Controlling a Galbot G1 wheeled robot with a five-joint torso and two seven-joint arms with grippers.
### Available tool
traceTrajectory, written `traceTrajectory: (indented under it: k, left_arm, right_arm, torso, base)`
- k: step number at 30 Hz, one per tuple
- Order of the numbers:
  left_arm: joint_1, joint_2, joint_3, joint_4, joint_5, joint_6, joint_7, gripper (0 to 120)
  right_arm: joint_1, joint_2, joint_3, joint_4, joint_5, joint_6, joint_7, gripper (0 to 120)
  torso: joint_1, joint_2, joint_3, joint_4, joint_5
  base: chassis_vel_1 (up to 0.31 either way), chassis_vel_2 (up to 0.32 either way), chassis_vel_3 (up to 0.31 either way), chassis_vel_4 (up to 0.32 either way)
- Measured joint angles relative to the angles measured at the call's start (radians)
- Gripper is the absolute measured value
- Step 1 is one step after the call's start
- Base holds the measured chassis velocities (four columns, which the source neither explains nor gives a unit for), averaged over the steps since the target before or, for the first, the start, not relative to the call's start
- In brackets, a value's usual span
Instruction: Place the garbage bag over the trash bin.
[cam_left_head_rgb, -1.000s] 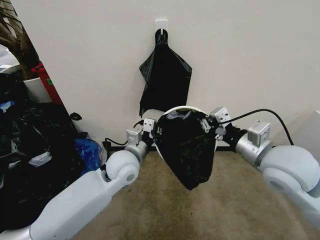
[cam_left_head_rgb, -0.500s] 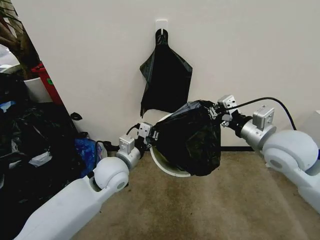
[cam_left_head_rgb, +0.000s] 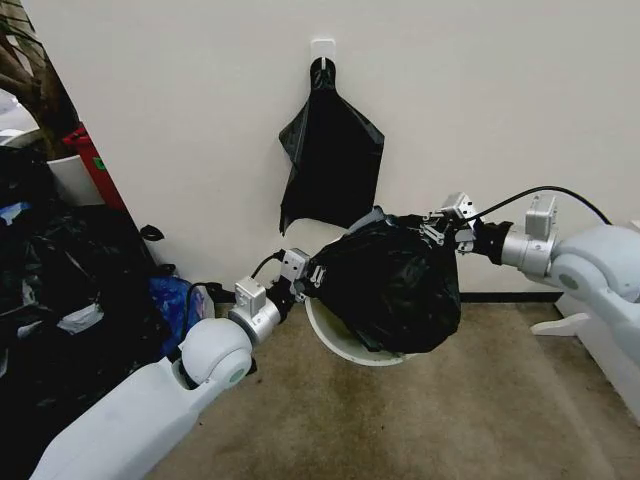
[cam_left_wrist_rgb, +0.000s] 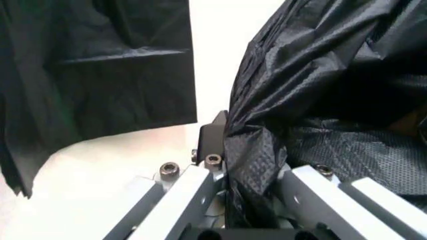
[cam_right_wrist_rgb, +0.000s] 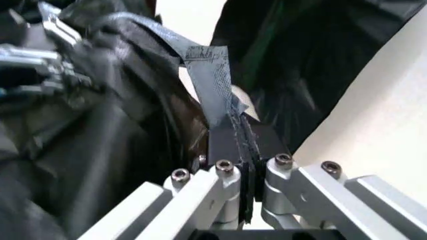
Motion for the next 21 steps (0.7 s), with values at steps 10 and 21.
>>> traceTrajectory:
  k: [10, 21]
  left_arm:
    - [0.011, 0.002, -0.005, -0.002, 0.008, -0.035, 0.038, 1]
    - [0.022, -0.002, -0.013, -0.003, -0.014, -0.063, 0.055, 1]
  right_arm:
    - [0.032, 0.032, -0.061, -0.068, -0.061, 0.043, -0.036, 0]
    - [0.075, 0.071, -0.109, -0.171, -0.145, 0.141, -0.095, 0]
  torso:
    - [0.0, 0.0, 0.0, 0.0, -0.0001]
    - [0.0, 0.0, 0.0, 0.0001, -0.0001]
  base:
    - [0.0, 0.0, 0.0, 0.0]
    - [0.0, 0.0, 0.0, 0.0]
